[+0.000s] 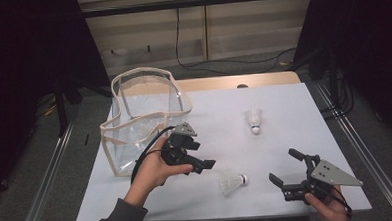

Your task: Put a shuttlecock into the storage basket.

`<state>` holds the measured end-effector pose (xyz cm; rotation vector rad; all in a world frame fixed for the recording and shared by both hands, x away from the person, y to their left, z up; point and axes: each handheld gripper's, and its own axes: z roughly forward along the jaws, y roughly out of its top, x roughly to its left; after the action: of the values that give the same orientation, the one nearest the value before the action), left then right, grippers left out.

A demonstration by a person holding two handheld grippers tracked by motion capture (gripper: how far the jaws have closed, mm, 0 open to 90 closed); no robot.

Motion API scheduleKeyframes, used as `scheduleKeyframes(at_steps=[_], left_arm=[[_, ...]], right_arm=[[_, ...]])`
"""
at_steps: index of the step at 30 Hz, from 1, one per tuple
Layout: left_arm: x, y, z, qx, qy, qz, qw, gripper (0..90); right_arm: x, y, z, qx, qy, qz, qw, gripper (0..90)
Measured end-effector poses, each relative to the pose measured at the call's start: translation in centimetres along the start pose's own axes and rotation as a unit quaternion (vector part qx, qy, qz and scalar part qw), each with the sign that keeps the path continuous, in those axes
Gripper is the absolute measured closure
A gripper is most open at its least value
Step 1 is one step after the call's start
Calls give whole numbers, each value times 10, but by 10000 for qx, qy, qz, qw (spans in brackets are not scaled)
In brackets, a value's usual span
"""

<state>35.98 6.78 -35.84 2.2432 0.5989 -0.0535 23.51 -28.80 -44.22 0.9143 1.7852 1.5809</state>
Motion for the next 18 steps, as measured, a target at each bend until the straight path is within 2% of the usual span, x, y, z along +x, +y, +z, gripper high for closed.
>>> scheduleKeyframes(at_steps=[8,11,18], left_arm=[[-3,-5,8,85,-95,19,9999,210],[-4,-6,8,100,-78,68,9999,248],[-4,-11,13,98,-24,42,9999,263]], right_arm=[[0,0,0,-6,4,18,10000,1],[0,0,0,-3,7,20,10000,0],[0,0,0,-17,15,20,10000,0]])
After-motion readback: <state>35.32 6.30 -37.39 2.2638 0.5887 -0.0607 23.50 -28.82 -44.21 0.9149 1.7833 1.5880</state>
